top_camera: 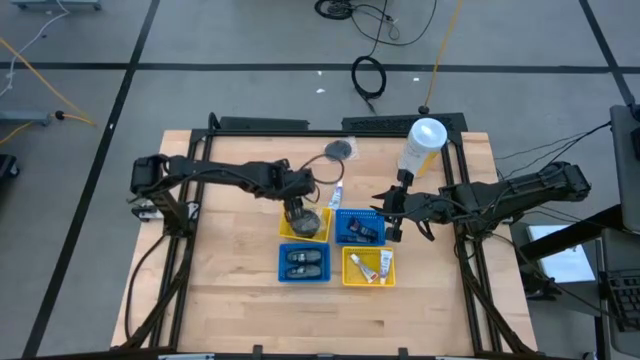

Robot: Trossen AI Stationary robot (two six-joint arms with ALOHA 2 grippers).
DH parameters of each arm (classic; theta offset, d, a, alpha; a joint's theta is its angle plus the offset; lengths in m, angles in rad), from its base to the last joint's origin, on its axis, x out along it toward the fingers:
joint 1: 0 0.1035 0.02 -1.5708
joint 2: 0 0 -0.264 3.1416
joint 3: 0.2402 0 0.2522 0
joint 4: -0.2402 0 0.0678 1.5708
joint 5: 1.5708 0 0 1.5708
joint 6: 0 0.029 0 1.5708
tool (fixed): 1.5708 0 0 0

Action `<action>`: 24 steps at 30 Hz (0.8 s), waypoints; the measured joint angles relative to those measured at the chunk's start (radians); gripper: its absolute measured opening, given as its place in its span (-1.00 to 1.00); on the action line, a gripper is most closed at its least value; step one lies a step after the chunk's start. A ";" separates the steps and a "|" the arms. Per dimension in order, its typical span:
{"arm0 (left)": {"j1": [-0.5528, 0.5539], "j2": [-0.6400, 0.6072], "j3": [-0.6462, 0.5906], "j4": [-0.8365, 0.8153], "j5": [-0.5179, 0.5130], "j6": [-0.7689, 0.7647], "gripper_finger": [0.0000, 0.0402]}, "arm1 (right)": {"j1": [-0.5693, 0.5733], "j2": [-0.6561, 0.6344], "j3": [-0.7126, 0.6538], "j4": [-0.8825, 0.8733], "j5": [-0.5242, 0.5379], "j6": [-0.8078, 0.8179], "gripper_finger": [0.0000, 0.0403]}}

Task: Pick & Place Travel size toiletries
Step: Put the black hairbrush into the top yellow basket

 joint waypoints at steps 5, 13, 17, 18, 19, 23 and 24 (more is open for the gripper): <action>0.087 0.000 0.000 -0.053 0.004 -0.033 0.13 | 0.000 0.000 0.000 0.000 0.000 0.025 -0.47; 0.214 -0.001 -0.013 -0.087 0.071 0.009 0.13 | 0.000 0.000 0.000 0.000 0.000 0.026 -0.48; 0.247 -0.001 -0.075 -0.025 0.119 0.050 0.13 | 0.000 0.000 0.000 0.000 0.000 0.026 -0.47; 0.254 -0.001 -0.092 -0.021 0.130 0.058 0.13 | 0.000 0.000 0.000 0.000 0.000 0.026 -0.47; 0.258 -0.001 -0.108 -0.020 0.141 0.066 0.13 | 0.000 0.000 0.000 0.000 0.000 0.026 -0.48; 0.260 -0.001 -0.156 -0.019 0.150 0.079 0.13 | 0.000 0.000 0.000 0.000 0.000 0.021 -0.48; 0.260 -0.001 -0.165 -0.017 0.148 0.089 0.13 | 0.000 0.000 0.000 0.000 0.000 0.021 -0.47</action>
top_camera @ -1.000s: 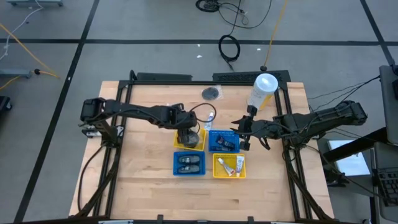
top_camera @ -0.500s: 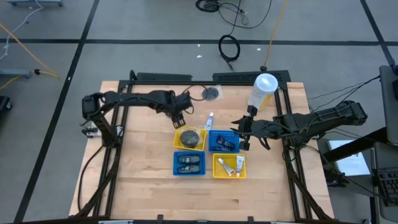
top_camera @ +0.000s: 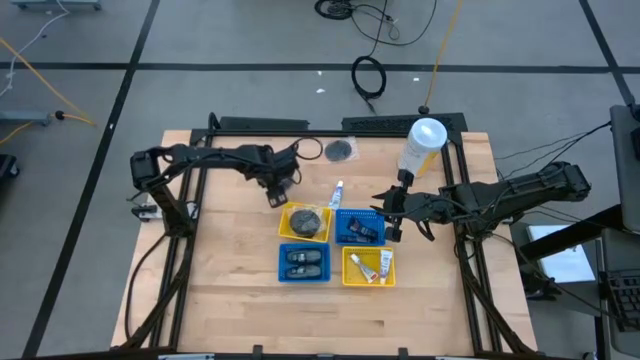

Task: Pick & Place Travel size toiletries
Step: Put the black hairbrush into the top yellow basket

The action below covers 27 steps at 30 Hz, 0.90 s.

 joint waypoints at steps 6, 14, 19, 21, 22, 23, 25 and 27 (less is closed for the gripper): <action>-0.006 0.000 -0.067 0.109 -0.042 0.065 0.13 | 0.000 0.000 0.000 0.008 0.002 -0.002 -0.48; -0.006 0.000 -0.088 0.148 -0.042 0.090 0.01 | 0.000 0.000 0.000 0.007 0.003 -0.002 -0.48; -0.006 0.000 -0.088 0.148 -0.042 0.088 -0.45 | 0.000 0.000 0.000 0.007 0.003 -0.002 -0.48; -0.006 0.000 -0.088 0.148 -0.043 0.088 -0.70 | 0.000 0.000 0.000 0.007 0.004 -0.002 -0.48; -0.005 0.000 -0.088 0.148 -0.044 0.087 -0.84 | 0.000 0.000 0.000 0.007 0.004 -0.002 -0.48; -0.005 0.000 -0.088 0.148 -0.048 0.084 -0.92 | 0.000 0.000 0.000 0.007 0.004 -0.002 -0.48; -0.004 0.000 -0.088 0.149 -0.074 0.066 -0.94 | 0.000 0.000 0.000 0.007 0.004 -0.002 -0.48; -0.004 0.000 -0.088 0.149 -0.087 0.062 -0.96 | 0.000 0.000 0.000 0.007 0.004 0.002 -0.49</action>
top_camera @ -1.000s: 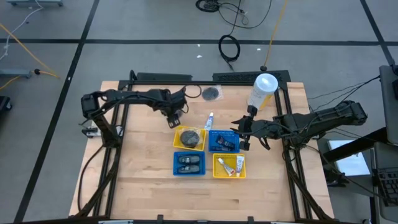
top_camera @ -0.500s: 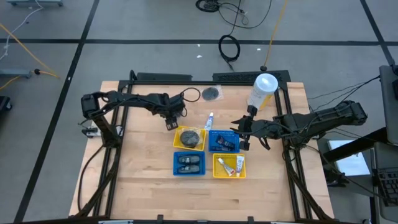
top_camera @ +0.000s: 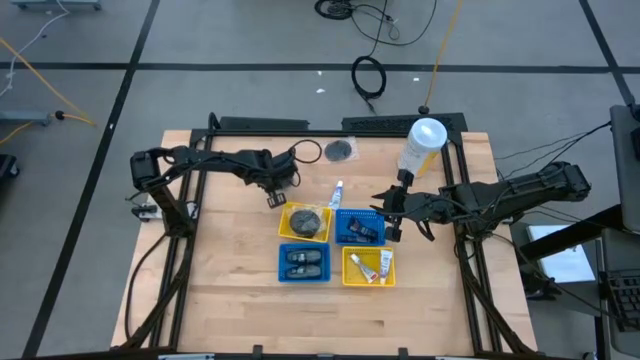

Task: Pick & Place Travel size toiletries
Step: Put the black hairbrush into the top yellow basket

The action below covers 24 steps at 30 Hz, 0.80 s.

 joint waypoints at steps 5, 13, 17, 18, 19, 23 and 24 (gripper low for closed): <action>0.000 0.000 0.000 0.000 0.003 -0.009 -1.00 | 0.000 0.000 0.000 0.000 0.000 0.002 -0.49; -0.003 0.001 0.042 -0.010 0.035 -0.006 -1.00 | 0.000 0.000 0.000 0.000 0.000 0.002 -0.49; -0.011 0.001 0.086 -0.036 0.029 0.004 -1.00 | 0.000 0.000 0.000 0.000 0.000 0.002 -0.49; -0.015 0.001 0.099 -0.050 0.017 0.004 -1.00 | 0.000 0.000 0.000 0.000 0.000 0.001 -0.49; -0.016 0.001 0.113 -0.061 0.009 0.005 -1.00 | 0.000 0.000 0.000 0.000 0.000 0.001 -0.49; -0.023 0.001 0.170 -0.113 0.001 0.013 -1.00 | 0.000 0.000 0.000 0.000 0.000 0.000 -0.49; -0.025 0.001 0.183 -0.120 0.001 0.013 -1.00 | 0.000 0.000 0.000 0.000 0.000 0.000 -0.49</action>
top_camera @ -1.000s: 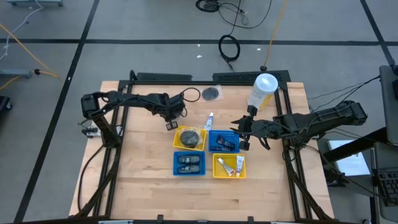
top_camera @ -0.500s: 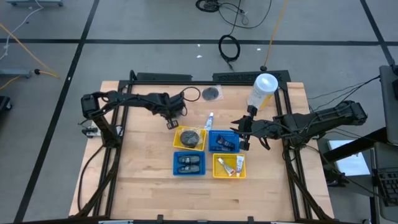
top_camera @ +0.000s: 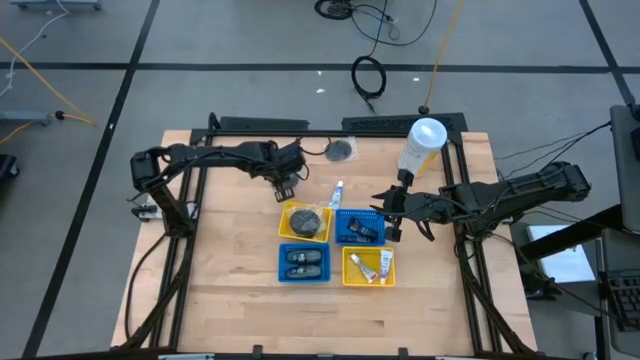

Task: Pick & Place Travel size toiletries
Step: Put the black hairbrush into the top yellow basket

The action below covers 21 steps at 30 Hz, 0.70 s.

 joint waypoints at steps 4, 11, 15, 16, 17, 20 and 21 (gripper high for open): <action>-0.003 0.000 0.014 -0.010 0.017 0.000 -1.00 | 0.000 0.000 0.000 0.000 0.000 0.002 -0.49; -0.004 0.000 -0.041 0.035 0.054 -0.013 -0.85 | 0.000 0.000 0.000 0.000 0.000 0.002 -0.49; -0.003 0.000 -0.070 0.071 0.055 -0.012 -0.66 | 0.000 0.000 0.000 0.000 0.000 0.002 -0.49; -0.003 0.000 -0.072 0.074 0.055 -0.013 -0.60 | 0.000 0.000 0.000 0.000 0.000 0.002 -0.49; -0.003 0.001 -0.073 0.077 0.055 -0.013 -0.55 | 0.000 0.000 0.000 0.000 0.000 0.003 -0.49; -0.003 0.001 -0.073 0.085 0.055 -0.013 -0.39 | 0.000 0.000 0.000 0.000 0.000 0.003 -0.49; -0.003 0.001 -0.073 0.087 0.054 -0.013 -0.34 | 0.000 0.000 0.000 0.000 0.000 0.003 -0.49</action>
